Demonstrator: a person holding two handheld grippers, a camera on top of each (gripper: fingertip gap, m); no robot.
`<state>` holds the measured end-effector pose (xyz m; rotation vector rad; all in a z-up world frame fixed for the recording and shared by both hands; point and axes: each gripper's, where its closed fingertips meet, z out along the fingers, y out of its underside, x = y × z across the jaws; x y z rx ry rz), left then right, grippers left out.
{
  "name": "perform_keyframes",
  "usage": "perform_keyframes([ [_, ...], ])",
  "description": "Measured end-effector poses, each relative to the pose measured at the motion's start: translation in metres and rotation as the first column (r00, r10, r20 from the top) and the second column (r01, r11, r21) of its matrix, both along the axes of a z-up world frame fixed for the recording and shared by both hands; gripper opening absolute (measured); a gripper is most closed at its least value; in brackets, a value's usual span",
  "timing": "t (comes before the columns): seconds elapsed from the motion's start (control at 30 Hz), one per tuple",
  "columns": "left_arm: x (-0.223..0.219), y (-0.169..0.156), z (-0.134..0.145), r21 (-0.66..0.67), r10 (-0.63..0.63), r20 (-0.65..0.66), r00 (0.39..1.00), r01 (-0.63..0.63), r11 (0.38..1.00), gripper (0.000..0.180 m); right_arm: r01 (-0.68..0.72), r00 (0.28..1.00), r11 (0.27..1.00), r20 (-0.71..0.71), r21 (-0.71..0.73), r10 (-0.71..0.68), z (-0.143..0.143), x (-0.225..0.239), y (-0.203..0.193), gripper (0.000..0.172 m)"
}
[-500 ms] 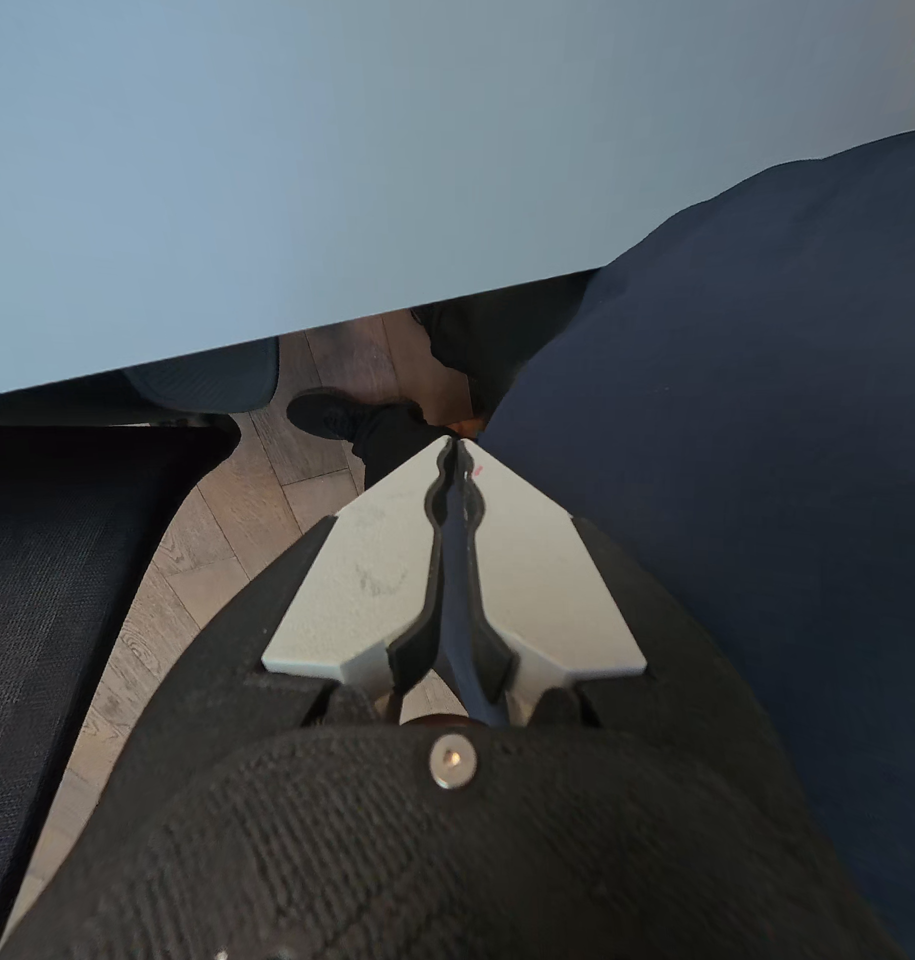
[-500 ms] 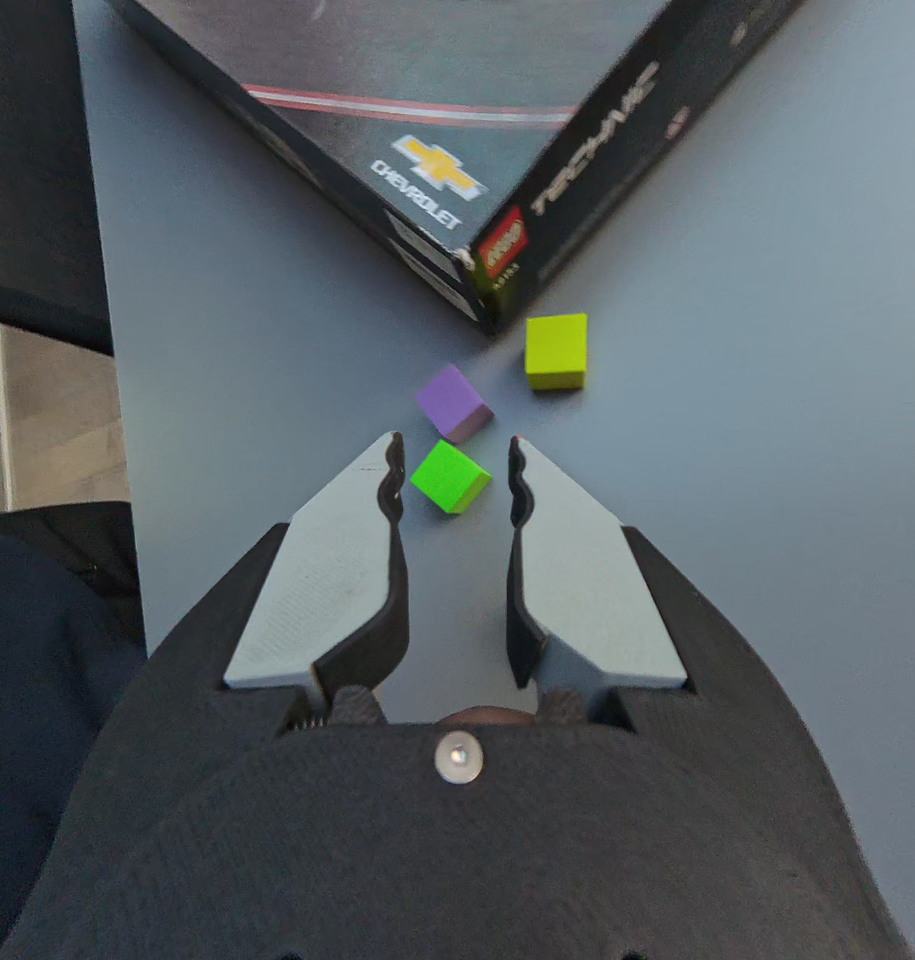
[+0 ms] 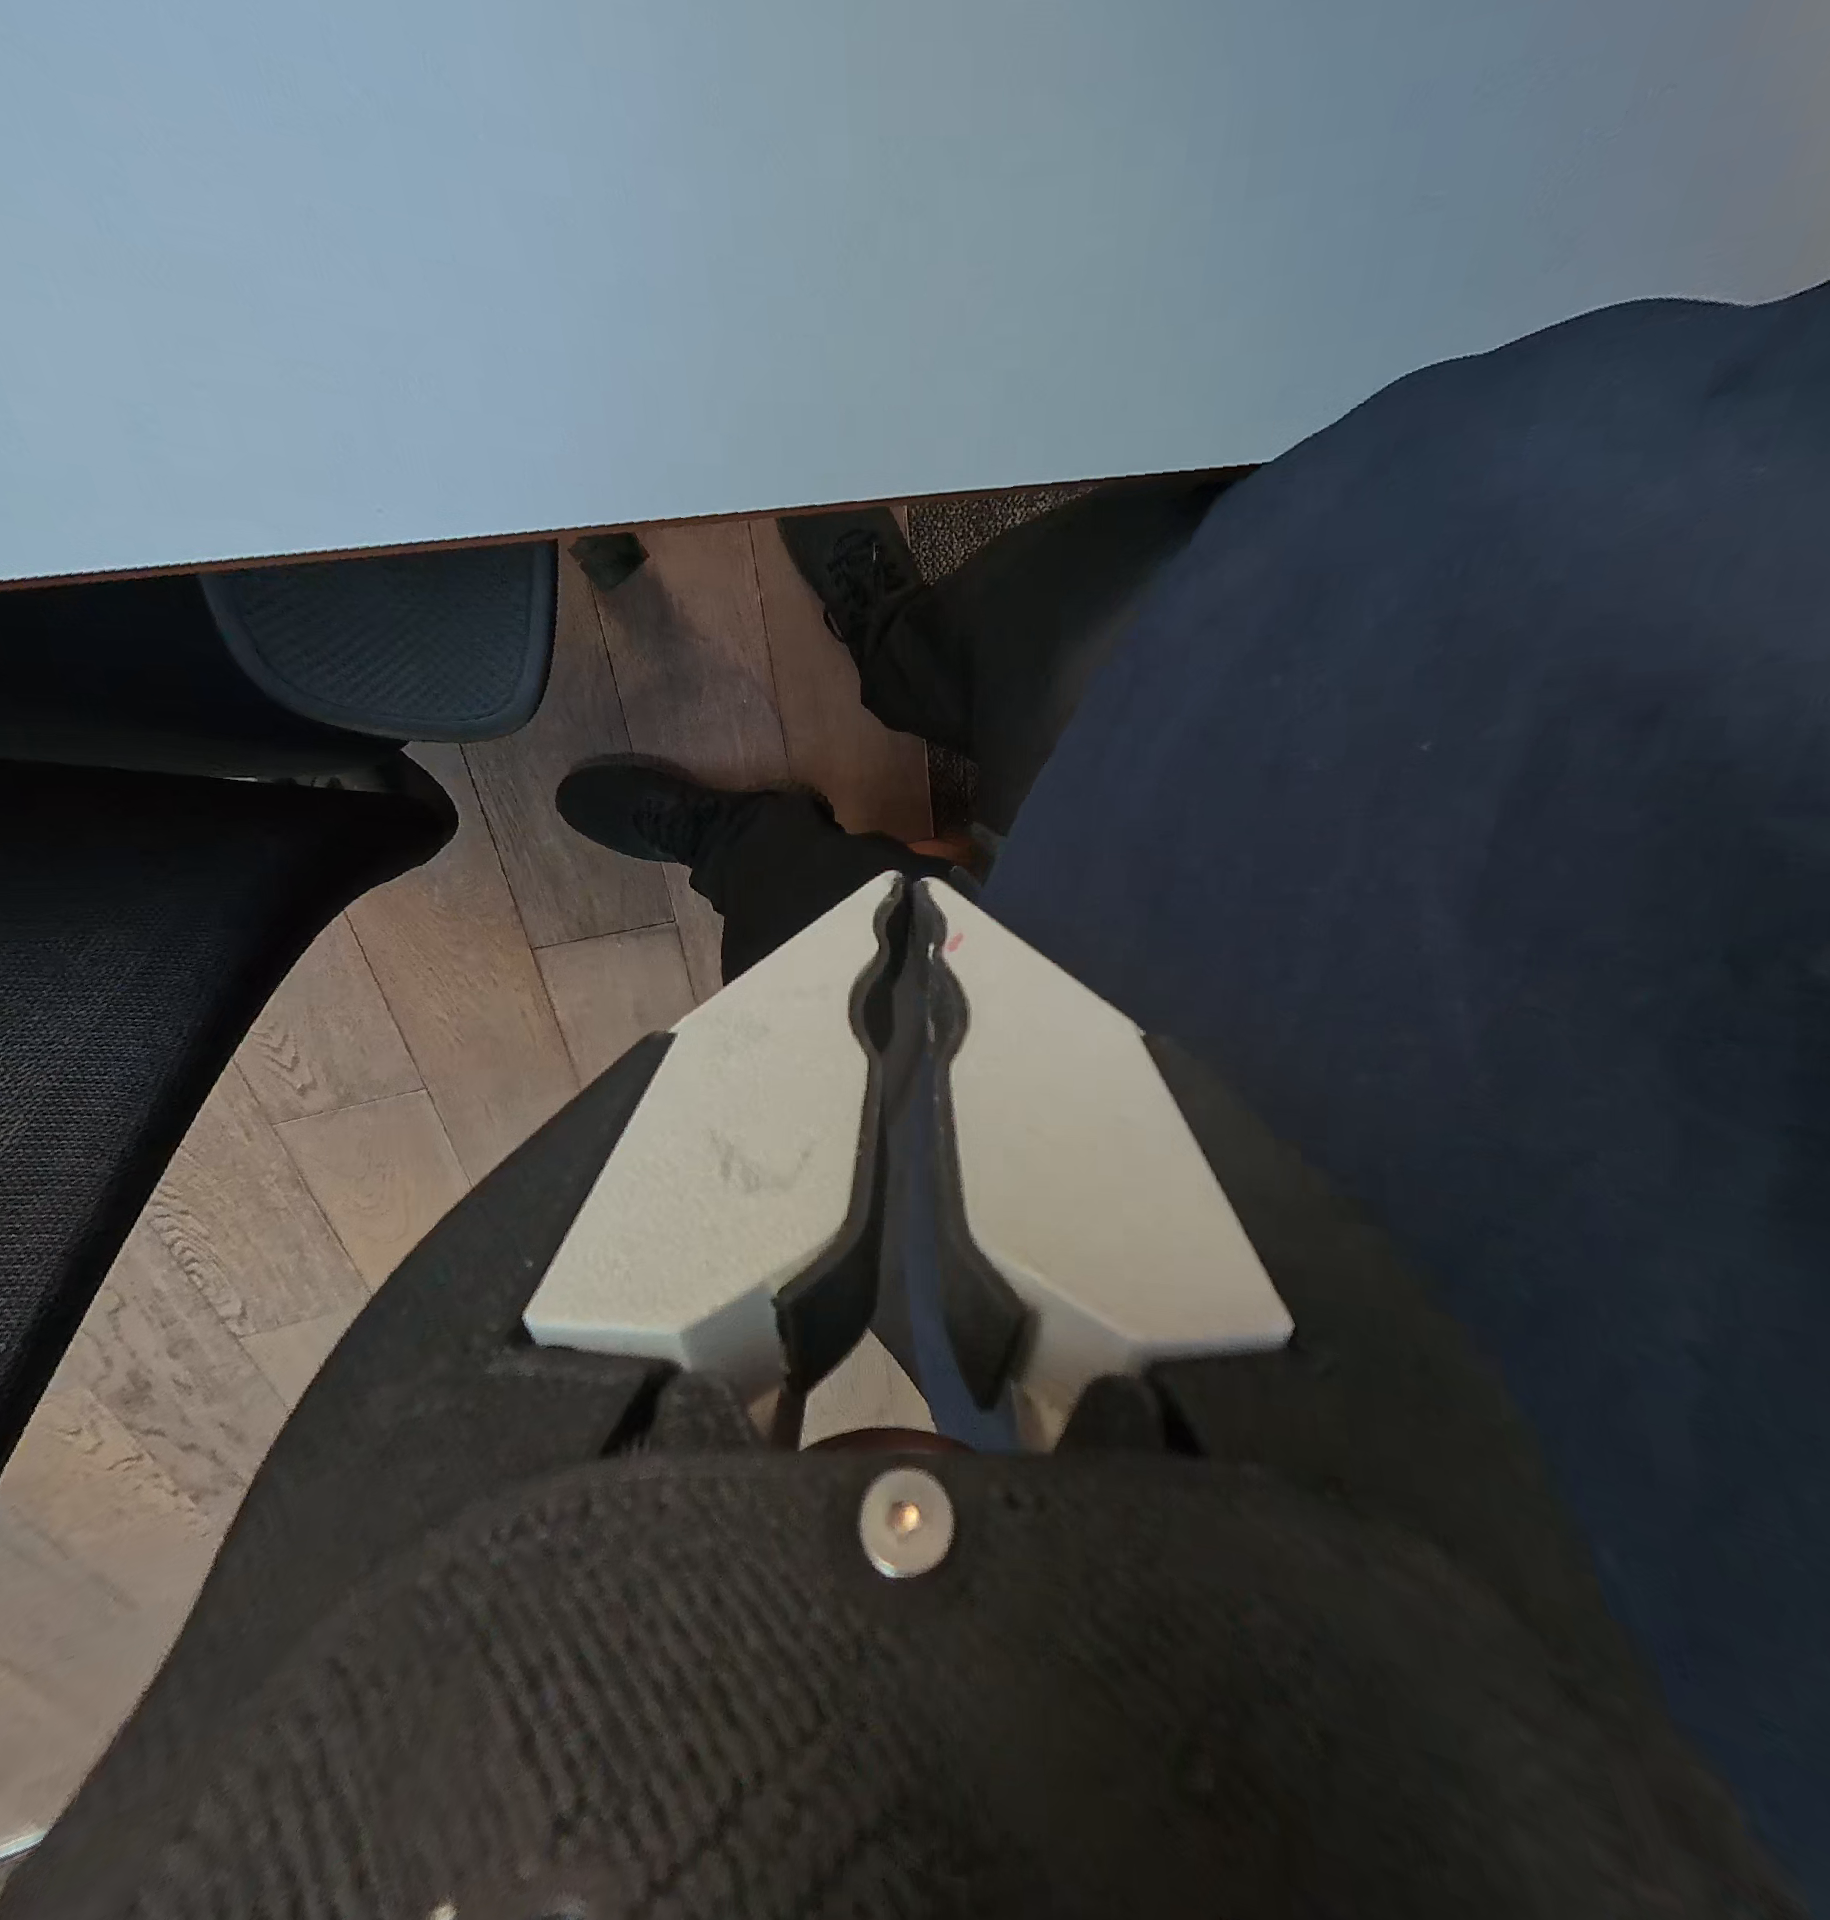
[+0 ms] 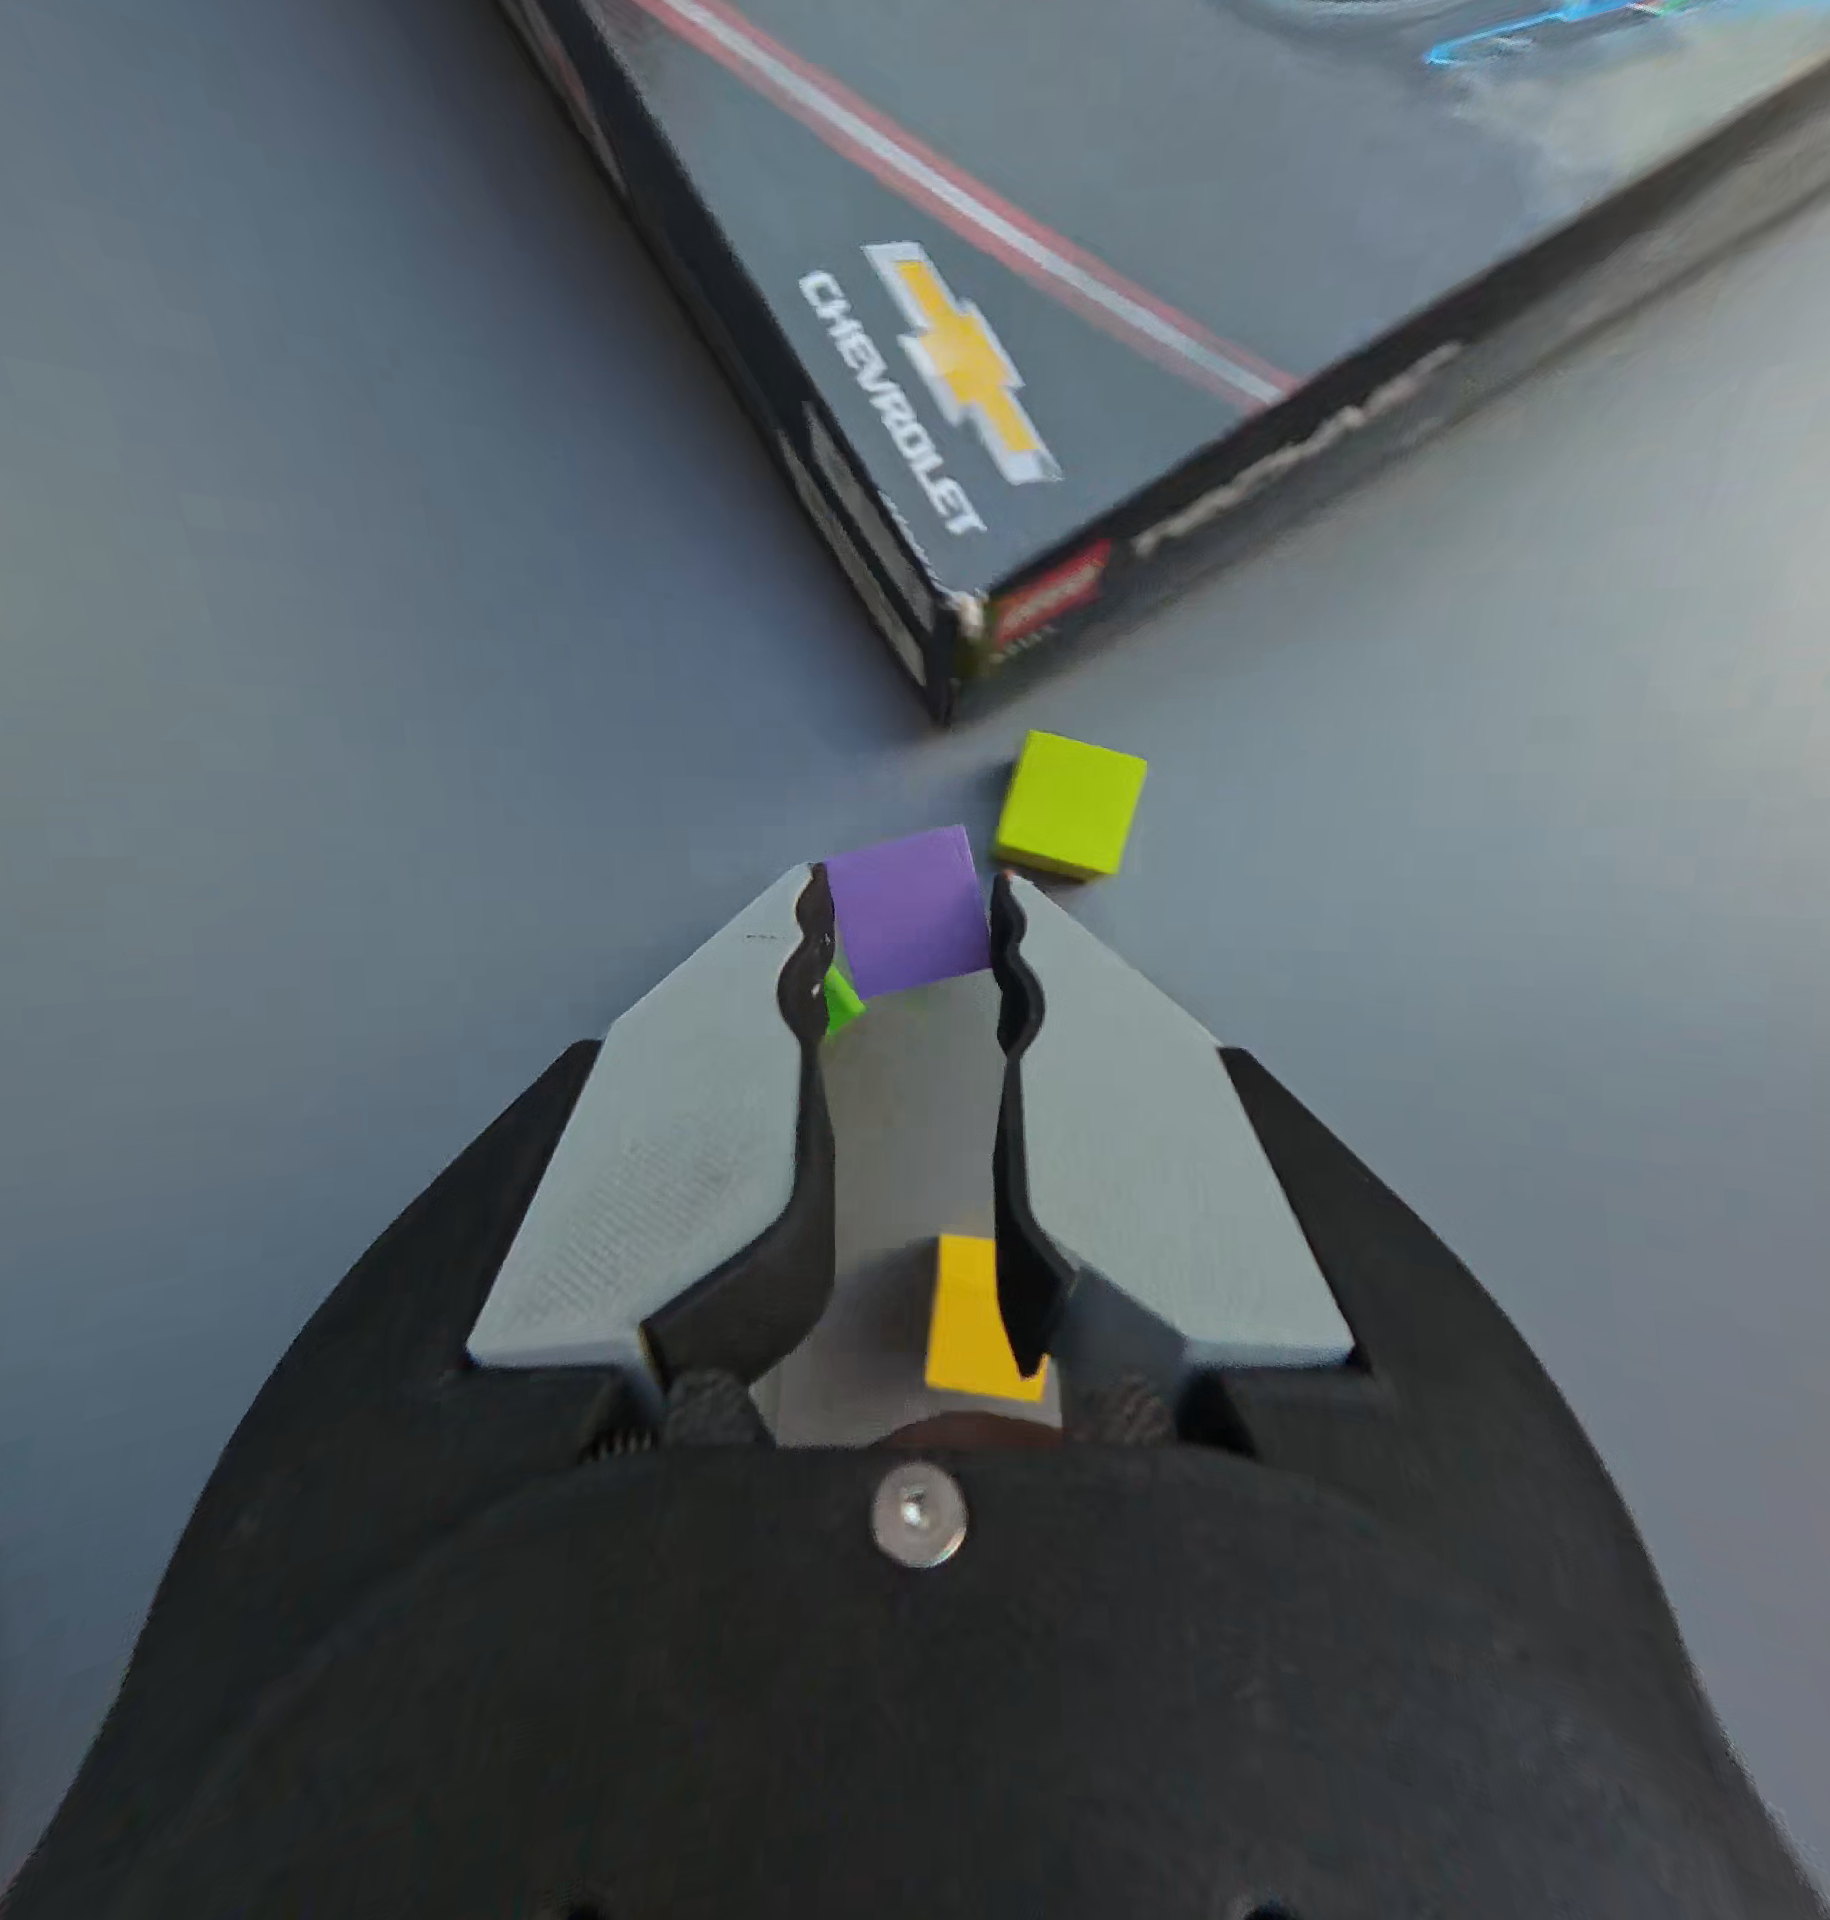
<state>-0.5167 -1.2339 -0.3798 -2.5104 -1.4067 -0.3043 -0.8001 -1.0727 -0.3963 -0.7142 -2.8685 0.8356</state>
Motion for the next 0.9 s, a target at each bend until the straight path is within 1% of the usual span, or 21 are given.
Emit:
perform_keyframes([
  [0.1,0.002,0.001,-0.002,0.001,-0.012,0.008,1.000,0.012,1.000,0.000,0.114,0.993,0.993,-0.040,0.032,-0.112,0.004,-0.021,0.048,0.028],
  [0.17,0.004,0.004,-0.004,0.001,-0.024,0.013,1.000,0.024,1.000,0.000,0.180,0.984,0.981,-0.018,0.066,-0.179,-0.004,-0.028,0.082,0.028],
  [0.27,0.006,0.008,-0.005,0.004,-0.048,0.015,0.999,0.047,0.999,0.000,0.199,0.979,0.973,0.025,0.114,-0.203,-0.018,-0.019,0.115,0.027],
  [0.33,0.005,0.010,-0.006,0.002,-0.060,0.013,0.998,0.060,0.998,0.000,0.164,0.983,0.979,0.066,0.121,-0.173,-0.026,-0.004,0.118,0.027],
  [0.4,0.004,0.012,-0.006,0.005,-0.065,0.015,0.998,0.065,0.998,0.000,0.163,0.984,0.977,0.043,0.140,-0.171,-0.030,0.002,0.122,0.029],
  [0.47,0.001,0.013,-0.005,0.005,-0.071,0.011,0.997,0.071,0.997,0.000,0.218,0.975,0.967,0.007,0.130,-0.221,-0.028,0.001,0.125,0.038],
  [0.53,-0.002,0.013,-0.003,0.005,-0.074,0.005,0.997,0.074,0.997,0.000,0.267,0.963,0.960,0.012,0.083,-0.269,-0.022,0.002,0.126,0.037],
  [0.6,-0.004,0.013,-0.002,0.009,-0.068,0.003,0.998,0.068,0.998,0.001,0.273,0.962,0.961,0.007,0.032,-0.274,-0.014,0.005,0.124,0.038],
  [0.67,-0.004,0.013,-0.001,0.010,-0.063,0.004,0.998,0.063,0.998,0.002,0.215,0.977,0.977,-0.001,-0.004,-0.215,-0.007,0.012,0.116,0.037],
  [0.73,-0.001,0.012,-0.002,0.006,-0.066,0.011,0.998,0.066,0.998,0.002,0.117,0.993,0.993,-0.005,-0.005,-0.117,-0.004,0.022,0.104,0.034],
  [0.8,0.000,0.012,-0.004,0.001,-0.072,0.016,0.997,0.072,0.997,0.002,0.028,0.999,0.999,-0.033,0.045,-0.026,-0.007,0.029,0.096,0.026],
  [0.87,0.000,0.013,-0.003,0.001,-0.072,0.014,0.997,0.072,0.997,0.001,0.005,1.000,0.992,-0.028,0.123,-0.001,-0.017,0.031,0.097,0.026],
  [0.9,-0.001,0.014,-0.003,0.004,-0.070,0.010,0.998,0.070,0.998,0.001,0.010,1.000,0.990,-0.008,0.139,-0.009,-0.022,0.032,0.097,0.030],
])
